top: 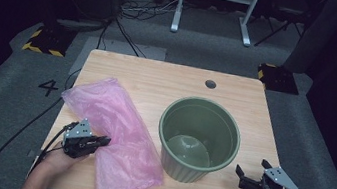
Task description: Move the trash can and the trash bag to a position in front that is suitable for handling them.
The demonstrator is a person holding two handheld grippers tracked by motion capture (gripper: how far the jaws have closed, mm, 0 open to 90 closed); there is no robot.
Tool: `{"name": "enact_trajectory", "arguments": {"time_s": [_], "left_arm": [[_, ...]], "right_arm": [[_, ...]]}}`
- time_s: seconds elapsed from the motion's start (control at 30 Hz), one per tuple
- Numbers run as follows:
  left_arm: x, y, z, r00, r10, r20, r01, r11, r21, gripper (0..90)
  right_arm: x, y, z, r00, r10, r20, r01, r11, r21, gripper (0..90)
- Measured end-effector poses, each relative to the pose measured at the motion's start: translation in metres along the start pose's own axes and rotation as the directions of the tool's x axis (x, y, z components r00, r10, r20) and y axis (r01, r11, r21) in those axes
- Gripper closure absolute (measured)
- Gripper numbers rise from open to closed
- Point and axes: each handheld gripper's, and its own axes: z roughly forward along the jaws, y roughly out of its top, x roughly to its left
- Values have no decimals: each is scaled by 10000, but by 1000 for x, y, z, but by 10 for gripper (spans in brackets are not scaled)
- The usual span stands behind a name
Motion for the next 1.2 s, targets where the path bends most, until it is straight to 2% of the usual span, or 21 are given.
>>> {"name": "enact_trajectory", "arguments": {"time_s": [0.07,0.13,0.23,0.3,0.37,0.43,0.57,0.7,0.73,0.77,0.83,0.87,0.9,0.93,0.97,1.0,1.03,1.1,1.13,1.17,1.2], "left_arm": [[-1,1,4,10000,-47,-86,48,9999,99,829],[-2,2,6,9994,-284,-203,287,9995,133,776],[-2,2,5,9951,-642,-748,653,9978,116,589],[-2,2,4,9931,-864,-797,875,9961,102,495],[-3,1,2,9858,-1297,-1063,1330,9908,244,371],[-4,0,1,9803,-1475,-1311,1524,9879,280,289],[-4,-4,-5,9585,-2196,-1819,2232,9748,-9,174],[-7,-8,-12,9302,-2679,-2510,2700,9625,-265,151],[-9,-9,-13,9177,-2850,-2766,2860,9575,-377,146],[-11,-10,-14,9125,-2900,-2885,2910,9559,-403,136],[-16,-12,-17,8889,-3064,-3405,3056,9504,-572,124],[-19,-12,-18,8799,-3103,-3599,3084,9491,-644,111],[-22,-13,-20,8680,-3176,-3816,3145,9465,-724,106],[-25,-13,-21,8637,-3209,-3887,3134,9459,-846,98],[-28,-14,-23,8637,-3217,-3880,3091,9461,-963,86],[-30,-15,-24,8610,-3115,-4020,2969,9497,-1000,77],[-33,-16,-24,8559,-3060,-4170,2906,9514,-1018,63],[-36,-18,-23,8507,-3020,-4301,2836,9528,-1080,27],[-37,-19,-22,8426,-2981,-4485,2794,9540,-1091,1],[-37,-20,-21,8381,-2942,-4593,2769,9550,-1063,2],[-37,-20,-20,8363,-2902,-4652,2745,9561,-1030,2]], "right_arm": [[1,0,0,10000,-7,7,7,10000,11,5],[1,-1,1,10000,-46,-36,47,10000,16,4],[1,-1,1,10000,-10,-47,11,10000,48,4],[0,-2,1,10000,-17,-17,17,10000,25,4],[0,-2,0,10000,22,-5,-21,10000,29,4],[-1,-2,-1,10000,45,13,-45,10000,-4,4],[-2,-2,-2,9999,102,41,-102,9999,-18,4],[-3,-2,-3,9999,133,53,-133,9999,-25,3],[-3,-3,-3,9999,146,79,-146,9999,-18,2],[-4,-3,-3,9998,150,88,-150,9999,-34,1],[-4,-3,-3,9998,177,90,-177,9998,-28,0],[-4,-3,-3,9998,187,101,-187,9998,-31,0],[-4,-3,-3,9997,218,107,-218,9998,-32,0],[-5,-3,-3,9997,239,113,-239,9997,-42,0],[-5,-4,-4,9996,251,116,-250,9996,-90,0],[-6,-4,-4,9995,277,126,-276,9996,-111,0],[-7,-4,-4,9994,313,131,-311,9994,-127,0],[-7,-4,-5,9990,406,186,-403,9991,-154,0],[-8,-5,-5,9988,448,199,-445,9988,-192,0],[-9,-5,-4,9985,518,162,-515,9985,-182,0],[-9,-5,-4,9982,577,179,-574,9982,-172,0]]}}
